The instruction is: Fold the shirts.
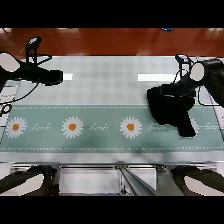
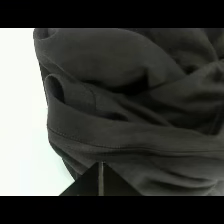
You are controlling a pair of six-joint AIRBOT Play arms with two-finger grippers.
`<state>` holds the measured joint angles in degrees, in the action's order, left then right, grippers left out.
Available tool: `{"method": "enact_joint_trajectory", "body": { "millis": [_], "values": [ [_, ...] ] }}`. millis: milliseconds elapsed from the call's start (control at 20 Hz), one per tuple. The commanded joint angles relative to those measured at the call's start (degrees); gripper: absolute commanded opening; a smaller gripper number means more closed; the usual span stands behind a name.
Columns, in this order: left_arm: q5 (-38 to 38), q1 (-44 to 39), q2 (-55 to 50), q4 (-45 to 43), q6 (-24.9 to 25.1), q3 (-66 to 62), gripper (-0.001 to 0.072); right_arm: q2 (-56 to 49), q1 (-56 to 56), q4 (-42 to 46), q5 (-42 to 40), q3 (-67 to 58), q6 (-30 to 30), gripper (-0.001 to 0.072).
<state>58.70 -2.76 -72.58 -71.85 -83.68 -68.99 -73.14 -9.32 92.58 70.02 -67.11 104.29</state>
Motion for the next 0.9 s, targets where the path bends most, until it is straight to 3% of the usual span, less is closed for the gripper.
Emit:
{"method": "enact_joint_trajectory", "body": {
  "millis": [0,700,850],
  "values": [
    [-0.02,-0.02,0.00,0.00,0.02,-0.07,0.0019,0.00,-0.07,-0.02,0.02,0.02,0.02,0.0024],
    [-0.02,-0.02,-0.02,0.00,0.02,-0.07,0.0018,-0.02,-0.07,-0.02,-0.02,0.02,0.02,0.0024],
    [-0.26,-0.02,-0.02,0.00,0.02,-0.07,0.0018,-0.02,-0.07,0.70,-3.37,0.02,0.02,0.0024]
  ]
}}
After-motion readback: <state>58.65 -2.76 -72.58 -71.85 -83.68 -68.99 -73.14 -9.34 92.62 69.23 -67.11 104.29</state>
